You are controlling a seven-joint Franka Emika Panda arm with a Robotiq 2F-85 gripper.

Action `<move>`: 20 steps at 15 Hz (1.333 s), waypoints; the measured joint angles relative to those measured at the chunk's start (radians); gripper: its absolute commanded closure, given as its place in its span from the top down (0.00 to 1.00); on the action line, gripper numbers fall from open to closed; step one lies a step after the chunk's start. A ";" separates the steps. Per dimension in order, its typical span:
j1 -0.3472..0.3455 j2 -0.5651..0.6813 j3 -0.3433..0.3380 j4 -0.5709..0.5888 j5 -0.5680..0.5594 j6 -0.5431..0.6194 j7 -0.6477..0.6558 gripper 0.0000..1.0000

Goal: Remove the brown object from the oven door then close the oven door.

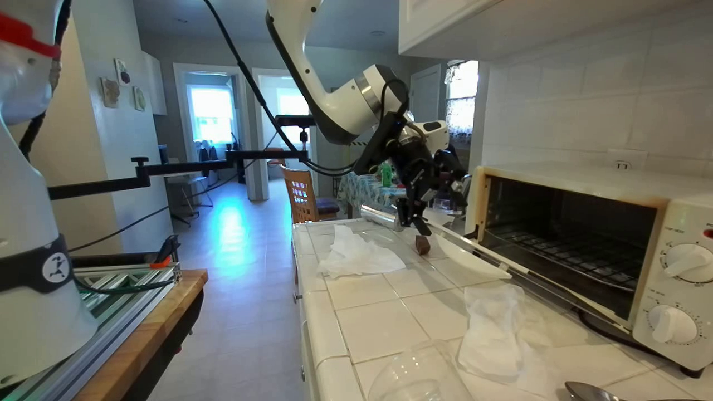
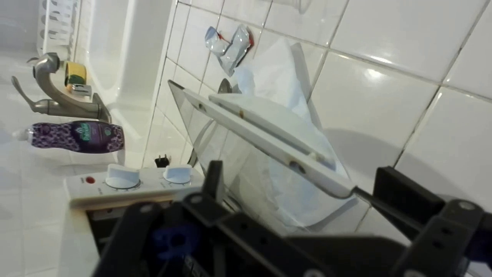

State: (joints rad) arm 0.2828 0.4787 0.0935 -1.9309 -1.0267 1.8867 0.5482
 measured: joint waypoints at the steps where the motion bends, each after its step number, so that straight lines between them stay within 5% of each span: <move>1: 0.000 -0.001 0.000 0.000 0.000 -0.003 0.000 1.00; 20: -0.037 -0.052 -0.010 -0.002 -0.049 -0.021 -0.001 1.00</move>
State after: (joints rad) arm 0.2457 0.4266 0.0836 -1.9332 -1.0755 1.8662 0.5473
